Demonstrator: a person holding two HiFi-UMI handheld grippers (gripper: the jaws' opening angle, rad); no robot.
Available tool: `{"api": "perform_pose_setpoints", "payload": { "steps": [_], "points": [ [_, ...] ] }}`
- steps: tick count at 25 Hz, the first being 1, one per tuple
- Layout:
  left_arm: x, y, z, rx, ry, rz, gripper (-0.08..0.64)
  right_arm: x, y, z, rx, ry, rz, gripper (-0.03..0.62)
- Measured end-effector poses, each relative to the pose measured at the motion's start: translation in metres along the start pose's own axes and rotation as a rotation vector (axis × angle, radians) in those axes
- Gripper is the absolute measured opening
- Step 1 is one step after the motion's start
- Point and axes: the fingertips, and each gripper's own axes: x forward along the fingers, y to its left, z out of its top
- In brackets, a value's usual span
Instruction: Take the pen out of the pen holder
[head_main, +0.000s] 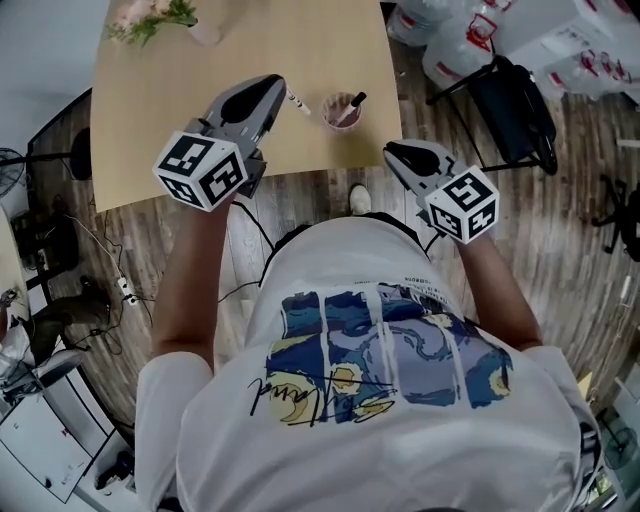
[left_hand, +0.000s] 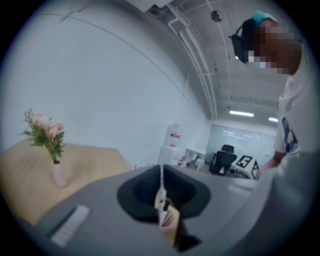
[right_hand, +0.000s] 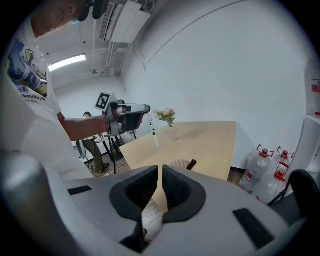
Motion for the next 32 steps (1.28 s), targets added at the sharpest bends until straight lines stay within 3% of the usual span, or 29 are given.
{"api": "perform_pose_setpoints", "payload": {
  "steps": [18,32],
  "points": [
    [-0.142,-0.031,0.028,0.022,-0.053,-0.070,0.025,0.028,0.098,-0.001,0.008,0.015,-0.073,0.025],
    [-0.219,-0.059,0.020,0.054,-0.067,-0.157,0.025,0.037,0.165,-0.005,0.004,-0.008,-0.140,0.021]
  ]
}}
